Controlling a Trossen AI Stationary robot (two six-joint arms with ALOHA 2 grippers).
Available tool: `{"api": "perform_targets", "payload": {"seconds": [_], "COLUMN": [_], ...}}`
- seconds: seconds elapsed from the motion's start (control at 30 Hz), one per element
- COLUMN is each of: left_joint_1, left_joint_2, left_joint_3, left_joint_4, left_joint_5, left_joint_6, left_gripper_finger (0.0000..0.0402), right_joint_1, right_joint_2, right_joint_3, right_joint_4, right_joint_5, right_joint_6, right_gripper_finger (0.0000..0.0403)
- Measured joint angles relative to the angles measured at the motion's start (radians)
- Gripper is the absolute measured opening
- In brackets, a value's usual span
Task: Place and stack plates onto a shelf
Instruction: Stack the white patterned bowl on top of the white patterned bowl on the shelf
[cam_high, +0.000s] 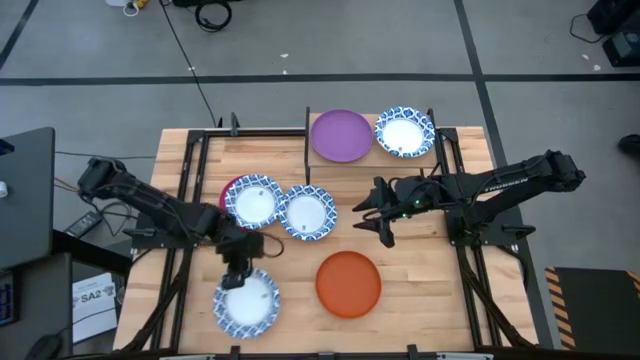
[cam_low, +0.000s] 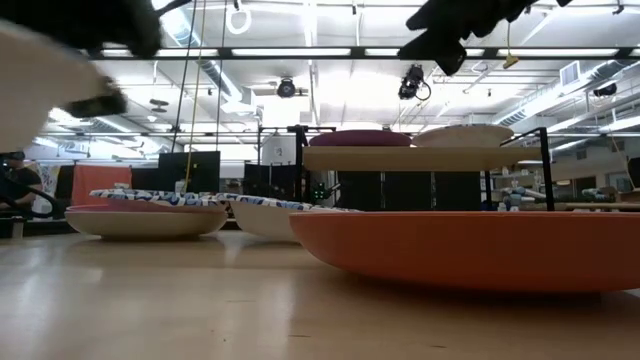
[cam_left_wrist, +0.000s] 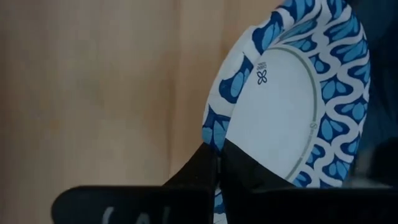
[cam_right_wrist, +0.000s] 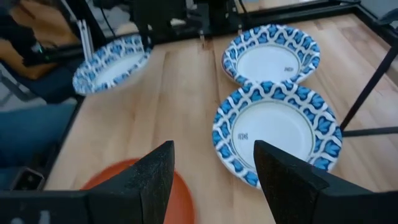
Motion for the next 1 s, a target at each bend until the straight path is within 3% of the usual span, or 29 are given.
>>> {"api": "perform_targets", "payload": {"seconds": [0.27, 0.57, 0.9, 1.0], "left_joint_1": [0.2, 0.352, 0.432, 0.439], "left_joint_2": [0.0, 0.0, 0.0, 0.0], "left_joint_3": [0.113, 0.178, 0.178, 0.178], "left_joint_4": [0.001, 0.053, 0.208, 0.251], "left_joint_5": [-0.208, -0.574, -0.608, -0.608], "left_joint_6": [0.056, 0.048, 0.101, 0.126], "left_gripper_finger": [0.0012, 0.0012, 0.0012, 0.0012], "right_joint_1": [0.0, 0.0, -0.004, -0.015], "right_joint_2": [0.0, 0.0, 0.0, 0.0], "right_joint_3": [0.0, 0.0, 0.0, 0.0], "right_joint_4": [0.01, 0.089, 0.101, 0.112], "right_joint_5": [0.0, 0.025, 0.296, 0.322], "right_joint_6": [0.013, 0.306, 0.335, 0.335], "right_gripper_finger": [0.0226, 0.0226, 0.0226, 0.0226]}}
